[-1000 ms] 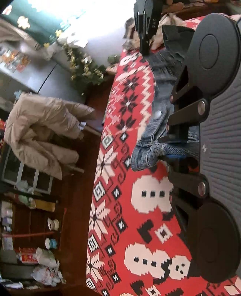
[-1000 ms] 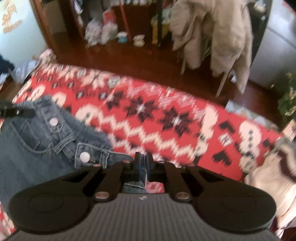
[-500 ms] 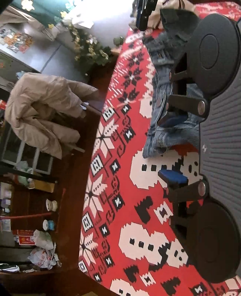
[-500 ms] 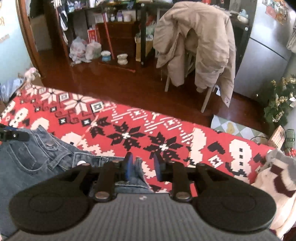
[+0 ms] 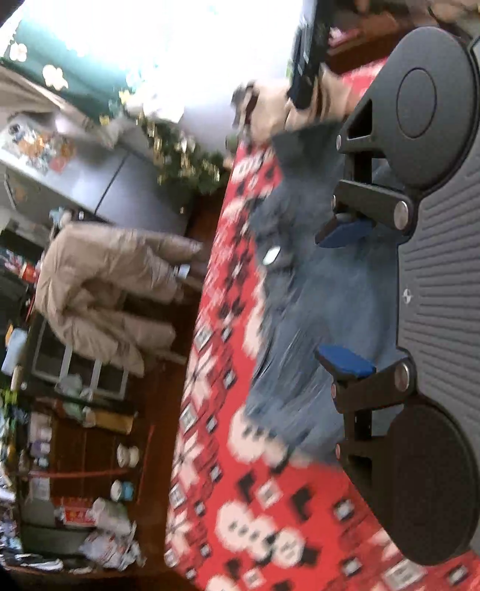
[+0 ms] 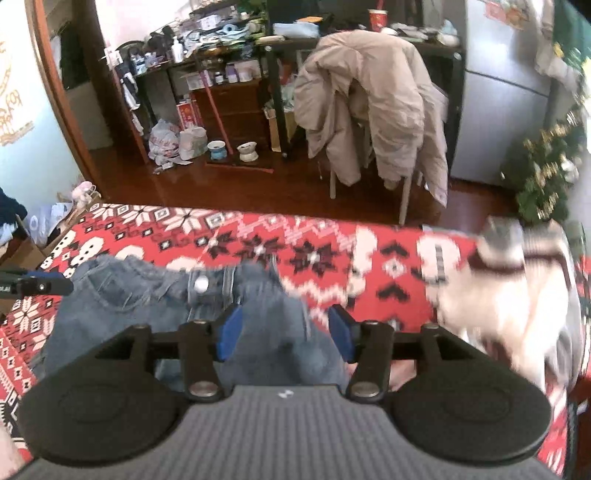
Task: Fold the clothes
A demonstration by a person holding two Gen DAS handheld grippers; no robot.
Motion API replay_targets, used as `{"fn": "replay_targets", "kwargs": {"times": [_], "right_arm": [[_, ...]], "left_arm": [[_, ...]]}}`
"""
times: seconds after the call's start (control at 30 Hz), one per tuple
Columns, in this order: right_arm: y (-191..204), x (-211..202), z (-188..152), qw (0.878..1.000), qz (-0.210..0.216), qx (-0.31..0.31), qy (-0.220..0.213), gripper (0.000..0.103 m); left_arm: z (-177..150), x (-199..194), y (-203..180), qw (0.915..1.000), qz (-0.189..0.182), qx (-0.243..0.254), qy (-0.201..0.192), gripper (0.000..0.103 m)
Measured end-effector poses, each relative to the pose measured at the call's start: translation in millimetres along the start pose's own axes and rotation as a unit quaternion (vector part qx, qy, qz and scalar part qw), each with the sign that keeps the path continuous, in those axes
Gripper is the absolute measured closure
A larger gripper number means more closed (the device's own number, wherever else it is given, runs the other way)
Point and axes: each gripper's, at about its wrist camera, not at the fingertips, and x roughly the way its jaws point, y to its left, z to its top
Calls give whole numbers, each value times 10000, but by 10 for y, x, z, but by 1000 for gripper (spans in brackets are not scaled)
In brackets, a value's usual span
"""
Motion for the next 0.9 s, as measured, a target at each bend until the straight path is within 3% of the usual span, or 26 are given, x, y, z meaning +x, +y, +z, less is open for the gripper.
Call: {"fn": "replay_targets", "kwargs": {"times": [0.07, 0.27, 0.5, 0.63, 0.7, 0.8, 0.9], "right_arm": [[49, -95, -227, 10000, 0, 44, -30, 44], [327, -284, -896, 9997, 61, 215, -107, 38], [688, -456, -1531, 9985, 267, 468, -88, 32], [859, -516, -1809, 9973, 354, 612, -209, 30], [947, -489, -1861, 9976, 365, 548, -224, 31], [1079, -448, -1939, 9979, 380, 453, -247, 44], [1200, -378, -1985, 9983, 359, 362, -274, 52]], "left_arm": [[-173, -19, -155, 9999, -115, 12, 32, 45], [-728, -27, -657, 9984, 242, 497, -103, 46], [-1211, -40, -810, 9985, 110, 543, 18, 48], [-1461, -138, -822, 9953, 417, 846, -217, 49], [-1554, -181, -798, 9923, 636, 1016, -319, 49], [-1609, -213, -637, 9928, 800, 873, -202, 59], [-1637, -292, -466, 9920, 1035, 696, -212, 60]]}}
